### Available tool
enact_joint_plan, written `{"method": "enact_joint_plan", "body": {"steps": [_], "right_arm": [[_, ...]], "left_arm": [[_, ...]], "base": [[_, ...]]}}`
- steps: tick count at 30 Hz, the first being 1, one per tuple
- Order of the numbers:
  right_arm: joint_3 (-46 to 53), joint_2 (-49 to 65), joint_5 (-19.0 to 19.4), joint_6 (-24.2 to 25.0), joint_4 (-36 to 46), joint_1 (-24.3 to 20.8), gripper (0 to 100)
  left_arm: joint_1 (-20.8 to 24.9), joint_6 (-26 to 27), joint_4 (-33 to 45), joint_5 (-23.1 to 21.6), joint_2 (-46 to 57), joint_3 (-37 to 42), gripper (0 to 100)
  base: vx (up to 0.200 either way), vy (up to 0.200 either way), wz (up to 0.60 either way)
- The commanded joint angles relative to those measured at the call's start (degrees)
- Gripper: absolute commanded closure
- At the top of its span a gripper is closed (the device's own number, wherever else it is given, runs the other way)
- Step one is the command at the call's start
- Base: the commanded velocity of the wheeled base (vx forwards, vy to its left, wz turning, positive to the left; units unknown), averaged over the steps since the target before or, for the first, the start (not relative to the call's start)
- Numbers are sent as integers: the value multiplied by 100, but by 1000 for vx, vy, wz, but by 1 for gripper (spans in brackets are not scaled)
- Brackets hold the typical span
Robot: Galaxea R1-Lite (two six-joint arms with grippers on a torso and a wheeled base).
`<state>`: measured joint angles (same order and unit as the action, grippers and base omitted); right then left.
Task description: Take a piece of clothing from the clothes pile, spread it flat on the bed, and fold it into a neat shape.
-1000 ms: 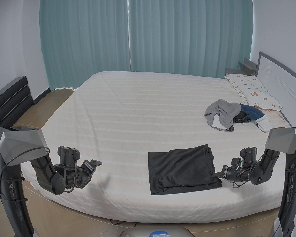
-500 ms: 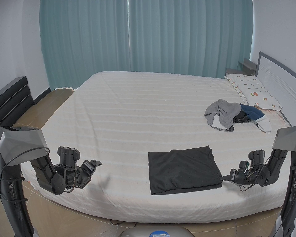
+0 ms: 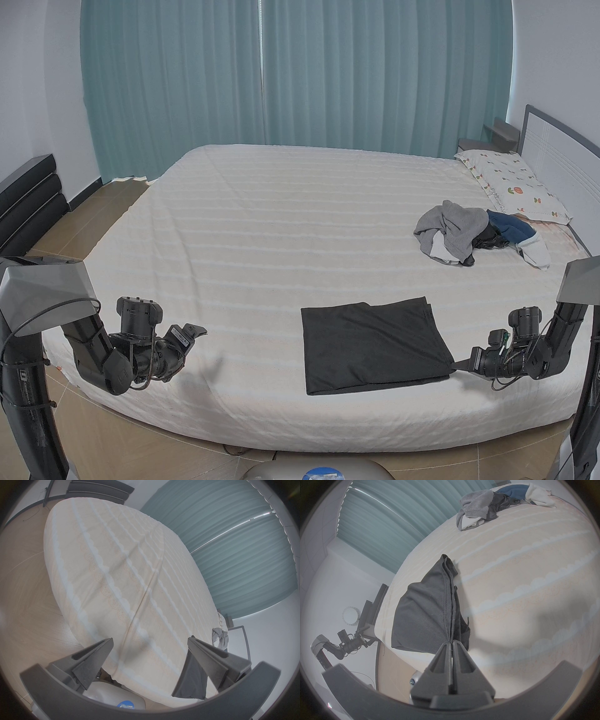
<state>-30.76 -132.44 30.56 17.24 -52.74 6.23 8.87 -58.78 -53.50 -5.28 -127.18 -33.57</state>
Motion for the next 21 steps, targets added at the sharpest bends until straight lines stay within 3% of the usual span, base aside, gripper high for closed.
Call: {"method": "enact_joint_plan", "body": {"steps": [1,5,6,9,12,17,21], "right_arm": [[17,-19,2,-10,9,10,100],[8,16,11,-1,-26,-43,100],[0,34,29,-1,-35,-52,0],[-132,166,108,148,-61,-60,0],[-370,192,134,491,-114,-104,0],[-1002,60,-6,1976,-518,-456,0],[-1565,-247,-323,2231,-474,-676,0]], "left_arm": [[0,-2,-2,1,-8,-9,0],[0,-2,-2,9,-8,-9,0],[-9,-2,-2,9,-8,-18,0],[-9,-2,-2,9,-8,-18,0],[-9,-2,-2,9,-8,-27,0],[-9,7,-2,1,-8,-9,0],[-9,60,-2,9,-17,0,0]], "base": [[0,0,0],[0,0,0],[0,0,0],[0,0,0],[200,0,0],[200,0,0],[200,0,0]]}}
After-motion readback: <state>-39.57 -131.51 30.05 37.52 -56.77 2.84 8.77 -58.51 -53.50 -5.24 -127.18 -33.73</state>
